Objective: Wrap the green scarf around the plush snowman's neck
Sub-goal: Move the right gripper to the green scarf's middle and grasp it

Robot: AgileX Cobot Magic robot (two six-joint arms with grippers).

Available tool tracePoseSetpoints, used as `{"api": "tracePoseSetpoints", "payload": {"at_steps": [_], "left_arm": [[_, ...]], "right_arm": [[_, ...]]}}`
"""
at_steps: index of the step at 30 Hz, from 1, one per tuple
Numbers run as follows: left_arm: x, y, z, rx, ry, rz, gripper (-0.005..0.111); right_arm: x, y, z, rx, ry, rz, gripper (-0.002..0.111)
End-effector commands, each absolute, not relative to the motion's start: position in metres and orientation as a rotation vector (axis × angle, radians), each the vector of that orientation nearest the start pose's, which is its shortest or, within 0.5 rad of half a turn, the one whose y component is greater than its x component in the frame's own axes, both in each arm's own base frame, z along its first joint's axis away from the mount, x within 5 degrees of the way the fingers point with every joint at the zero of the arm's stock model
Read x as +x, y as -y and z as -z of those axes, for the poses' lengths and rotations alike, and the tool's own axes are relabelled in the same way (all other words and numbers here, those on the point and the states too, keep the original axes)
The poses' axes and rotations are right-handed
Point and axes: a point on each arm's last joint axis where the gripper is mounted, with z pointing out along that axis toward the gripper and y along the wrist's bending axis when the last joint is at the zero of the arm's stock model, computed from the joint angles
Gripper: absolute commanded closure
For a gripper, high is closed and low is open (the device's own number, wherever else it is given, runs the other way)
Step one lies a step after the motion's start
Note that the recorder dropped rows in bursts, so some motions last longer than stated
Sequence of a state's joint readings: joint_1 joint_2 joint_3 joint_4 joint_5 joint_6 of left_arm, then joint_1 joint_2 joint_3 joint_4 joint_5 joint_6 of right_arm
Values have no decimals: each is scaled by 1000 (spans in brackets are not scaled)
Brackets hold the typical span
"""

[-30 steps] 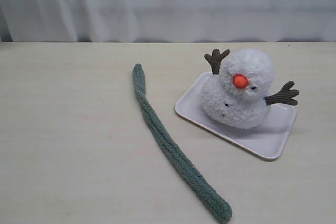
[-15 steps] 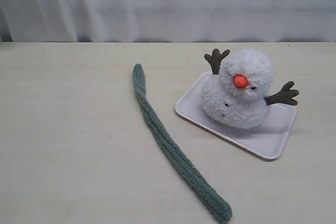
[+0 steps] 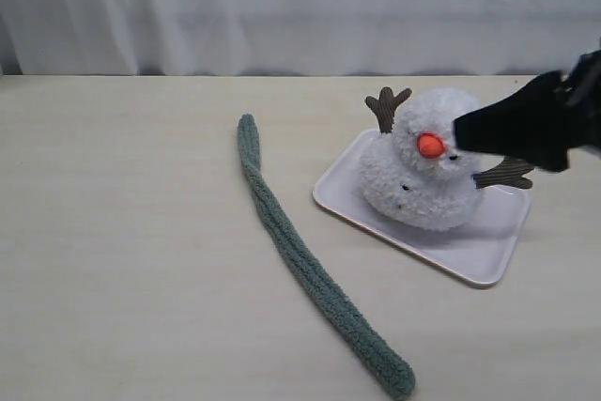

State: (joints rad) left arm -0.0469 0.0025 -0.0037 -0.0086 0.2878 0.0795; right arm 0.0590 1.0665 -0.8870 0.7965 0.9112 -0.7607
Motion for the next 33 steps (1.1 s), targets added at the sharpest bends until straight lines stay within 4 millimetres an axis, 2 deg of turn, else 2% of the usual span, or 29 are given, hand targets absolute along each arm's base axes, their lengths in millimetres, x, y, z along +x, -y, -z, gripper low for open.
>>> {"api": "tracePoseSetpoints", "payload": {"at_steps": [1,5,10,16,22,33], "left_arm": [[55,3,-188,97,-1754,-8,107],[55,3,-188,97,-1754,-8,107],[55,3,-188,99,-1758,-9,107],[55,3,-188,99,-1758,-9,107],[55,3,-188,99,-1758,-9,107],[55,3,-188,99,-1758,-9,107]], "right_arm": [[198,-98,-313,-825,-2261,-648,45],[198,-128,-284,-904,-2379,-540,45],[203,-150,-244,-985,-2573,-343,45],[208,-176,-201,-1115,-2678,-308,45],[219,-182,-164,-1146,-2748,-245,45],[234,-189,-123,-1189,-2730,-184,42]]}}
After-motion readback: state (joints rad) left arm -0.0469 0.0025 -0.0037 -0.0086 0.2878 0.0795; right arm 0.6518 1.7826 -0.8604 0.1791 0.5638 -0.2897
